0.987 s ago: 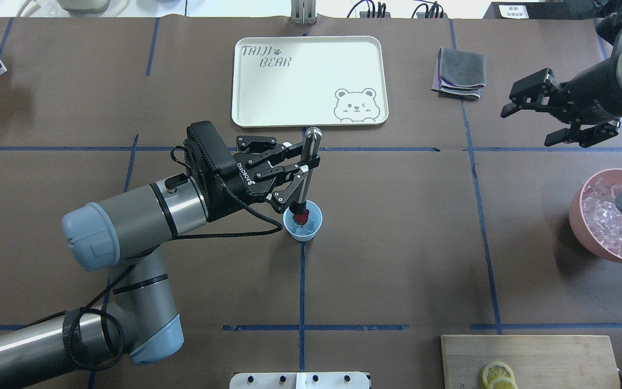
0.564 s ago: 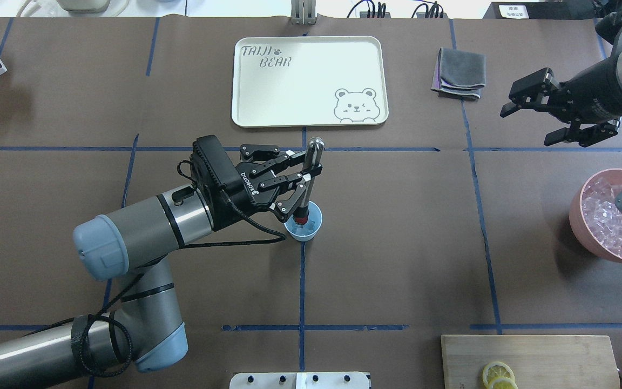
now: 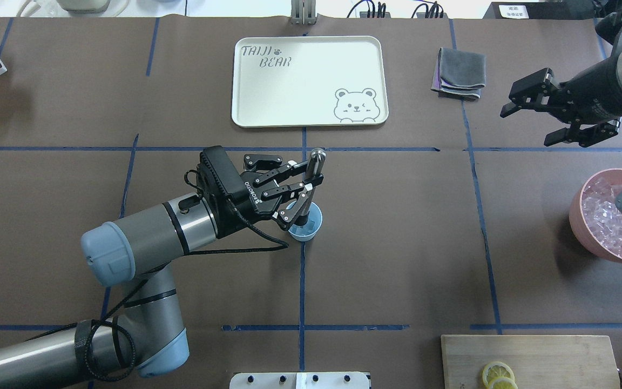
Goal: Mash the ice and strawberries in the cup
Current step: 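Press the pestle down into the cup contents with the left gripper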
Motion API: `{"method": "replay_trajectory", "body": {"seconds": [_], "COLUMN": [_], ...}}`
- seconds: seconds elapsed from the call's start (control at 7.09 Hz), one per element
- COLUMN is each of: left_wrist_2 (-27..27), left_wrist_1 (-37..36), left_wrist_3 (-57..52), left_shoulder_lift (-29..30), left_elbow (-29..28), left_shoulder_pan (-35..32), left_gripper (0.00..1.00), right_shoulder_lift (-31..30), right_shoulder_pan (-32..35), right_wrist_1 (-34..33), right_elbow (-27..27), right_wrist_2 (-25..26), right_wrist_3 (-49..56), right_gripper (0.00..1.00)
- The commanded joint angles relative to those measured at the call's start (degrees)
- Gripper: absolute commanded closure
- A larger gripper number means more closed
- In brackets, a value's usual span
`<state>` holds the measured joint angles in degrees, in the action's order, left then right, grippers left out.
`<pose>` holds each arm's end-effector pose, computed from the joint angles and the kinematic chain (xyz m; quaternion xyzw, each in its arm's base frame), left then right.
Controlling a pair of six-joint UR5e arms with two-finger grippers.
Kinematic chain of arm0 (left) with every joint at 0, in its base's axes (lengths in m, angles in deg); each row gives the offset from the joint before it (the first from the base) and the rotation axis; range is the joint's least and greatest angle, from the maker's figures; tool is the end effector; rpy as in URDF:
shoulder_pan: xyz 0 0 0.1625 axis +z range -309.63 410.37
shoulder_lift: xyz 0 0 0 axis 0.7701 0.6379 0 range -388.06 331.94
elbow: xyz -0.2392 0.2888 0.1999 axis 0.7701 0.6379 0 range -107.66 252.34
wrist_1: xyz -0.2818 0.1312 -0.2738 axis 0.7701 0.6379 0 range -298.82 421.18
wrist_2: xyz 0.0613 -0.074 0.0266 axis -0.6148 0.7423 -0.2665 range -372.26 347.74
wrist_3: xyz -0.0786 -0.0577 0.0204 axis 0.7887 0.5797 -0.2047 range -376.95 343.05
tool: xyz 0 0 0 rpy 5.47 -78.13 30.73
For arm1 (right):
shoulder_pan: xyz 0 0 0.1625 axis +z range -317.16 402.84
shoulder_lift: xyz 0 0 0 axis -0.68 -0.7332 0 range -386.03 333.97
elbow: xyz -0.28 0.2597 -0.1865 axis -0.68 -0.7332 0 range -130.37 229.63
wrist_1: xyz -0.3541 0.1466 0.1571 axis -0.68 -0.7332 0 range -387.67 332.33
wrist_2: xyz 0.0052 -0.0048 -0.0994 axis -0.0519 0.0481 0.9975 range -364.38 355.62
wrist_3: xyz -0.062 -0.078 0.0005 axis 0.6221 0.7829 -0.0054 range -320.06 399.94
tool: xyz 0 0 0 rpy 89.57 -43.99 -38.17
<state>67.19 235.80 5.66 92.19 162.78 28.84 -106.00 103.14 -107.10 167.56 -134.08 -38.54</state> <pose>0.5000 -0.3601 0.1974 0.6243 0.5661 0.1361 0.5209 -0.1906 -0.4746 0.3160 -0.0241 -0.4945 0.2271 0.8386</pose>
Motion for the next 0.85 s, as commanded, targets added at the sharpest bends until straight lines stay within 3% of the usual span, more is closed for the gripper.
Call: {"method": "replay_trajectory", "body": {"seconds": [0.0, 0.7], "left_wrist_2": [0.0, -1.58], "left_wrist_1": [0.18, 0.27], "left_wrist_3": [-0.63, -0.72], "left_shoulder_lift": [-0.01, -0.36], "left_elbow": [-1.31, -2.73], "left_shoulder_pan": [0.08, 1.75], "left_gripper": [1.0, 1.0], "right_shoulder_lift": [-0.01, -0.01], "right_shoulder_pan": [0.0, 0.09], "right_wrist_1": [-0.02, -0.02], "right_elbow": [-0.06, -0.06], "right_wrist_2": [-0.03, -0.03], "right_wrist_3": [0.0, 0.09], "right_gripper": [0.0, 0.0]}}
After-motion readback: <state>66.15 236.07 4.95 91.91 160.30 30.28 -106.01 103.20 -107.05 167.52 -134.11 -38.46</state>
